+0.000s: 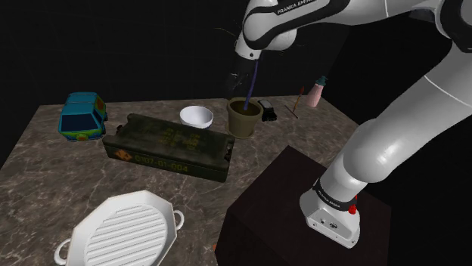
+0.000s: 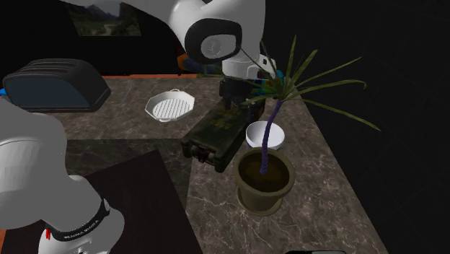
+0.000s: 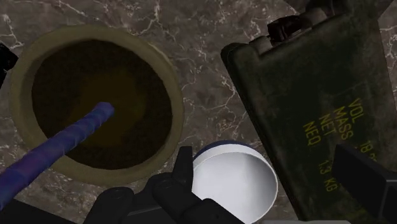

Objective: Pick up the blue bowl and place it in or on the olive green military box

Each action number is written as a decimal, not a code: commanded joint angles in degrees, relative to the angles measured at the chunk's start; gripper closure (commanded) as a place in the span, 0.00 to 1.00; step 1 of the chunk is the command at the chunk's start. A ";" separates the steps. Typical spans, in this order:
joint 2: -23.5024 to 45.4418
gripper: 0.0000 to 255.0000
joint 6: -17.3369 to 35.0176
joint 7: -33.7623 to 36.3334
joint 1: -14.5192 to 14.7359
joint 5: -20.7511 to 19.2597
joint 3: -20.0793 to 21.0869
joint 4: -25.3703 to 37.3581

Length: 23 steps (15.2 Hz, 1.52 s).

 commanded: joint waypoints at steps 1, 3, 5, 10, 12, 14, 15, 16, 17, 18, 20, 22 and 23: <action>4.19 0.00 2.99 -0.48 -0.05 0.72 -0.25 1.47; 8.56 0.00 5.49 -1.21 -0.20 1.53 -0.56 3.49; 12.95 0.00 7.69 -1.98 -0.39 2.45 -0.81 5.82; 23.98 0.00 11.90 -3.93 -1.16 4.94 -1.01 12.95; 28.40 0.00 13.08 -4.61 -1.61 5.90 -0.93 16.33; 32.84 0.00 13.96 -5.19 -2.11 6.75 -0.77 20.00; 35.07 0.00 14.30 -5.44 -2.38 7.14 -0.67 21.96; 37.30 0.00 14.57 -5.65 -2.64 7.49 -0.58 23.99; 39.54 0.00 14.76 -5.83 -2.91 7.82 -0.48 26.11; 40.72 0.00 14.84 -5.91 -3.05 7.97 -0.42 27.26; 41.91 0.00 15.85 -6.03 -2.99 8.16 -0.26 27.45; 43.12 0.00 16.84 -6.15 -2.93 8.35 -0.09 27.69; 43.74 0.00 17.33 -6.21 -2.90 8.44 -0.01 27.83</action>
